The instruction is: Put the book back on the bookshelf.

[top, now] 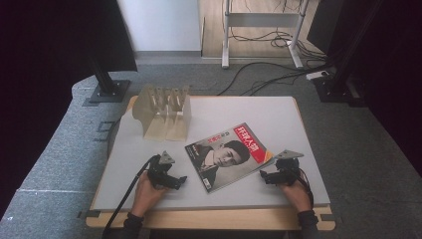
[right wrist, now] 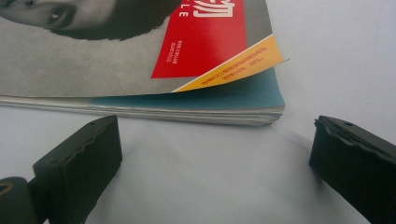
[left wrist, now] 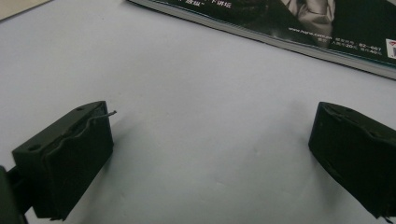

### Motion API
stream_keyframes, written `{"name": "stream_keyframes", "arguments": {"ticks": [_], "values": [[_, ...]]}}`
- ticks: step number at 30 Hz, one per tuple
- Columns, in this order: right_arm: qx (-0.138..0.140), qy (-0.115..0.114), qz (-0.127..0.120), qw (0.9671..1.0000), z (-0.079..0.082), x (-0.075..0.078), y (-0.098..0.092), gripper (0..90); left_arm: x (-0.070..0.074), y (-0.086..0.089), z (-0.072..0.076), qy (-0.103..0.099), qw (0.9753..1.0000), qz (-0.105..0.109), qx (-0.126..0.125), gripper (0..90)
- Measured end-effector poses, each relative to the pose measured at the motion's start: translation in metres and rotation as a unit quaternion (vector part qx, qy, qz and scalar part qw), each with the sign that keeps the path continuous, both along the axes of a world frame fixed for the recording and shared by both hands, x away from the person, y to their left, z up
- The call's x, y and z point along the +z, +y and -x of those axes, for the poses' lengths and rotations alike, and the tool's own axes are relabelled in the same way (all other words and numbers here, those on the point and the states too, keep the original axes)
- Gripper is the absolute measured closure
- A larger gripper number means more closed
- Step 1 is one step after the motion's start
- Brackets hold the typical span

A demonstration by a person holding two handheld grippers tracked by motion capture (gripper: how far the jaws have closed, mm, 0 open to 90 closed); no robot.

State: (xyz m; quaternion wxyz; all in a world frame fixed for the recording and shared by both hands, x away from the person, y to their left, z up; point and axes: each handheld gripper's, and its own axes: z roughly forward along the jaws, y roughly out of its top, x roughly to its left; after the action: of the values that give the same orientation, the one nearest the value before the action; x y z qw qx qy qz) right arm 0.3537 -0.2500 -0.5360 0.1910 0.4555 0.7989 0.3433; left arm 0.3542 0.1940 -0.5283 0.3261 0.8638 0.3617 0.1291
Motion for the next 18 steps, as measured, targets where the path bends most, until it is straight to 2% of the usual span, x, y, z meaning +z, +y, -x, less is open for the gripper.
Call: {"name": "stream_keyframes", "arguments": {"ticks": [18], "values": [[0.0, 0.001, 0.001, 1.0, -0.0006, 0.0005, 0.0, 1.6, 0.0005, -0.0007, -0.0001, 0.001, 1.0, 0.001, 0.004, 0.0]]}}
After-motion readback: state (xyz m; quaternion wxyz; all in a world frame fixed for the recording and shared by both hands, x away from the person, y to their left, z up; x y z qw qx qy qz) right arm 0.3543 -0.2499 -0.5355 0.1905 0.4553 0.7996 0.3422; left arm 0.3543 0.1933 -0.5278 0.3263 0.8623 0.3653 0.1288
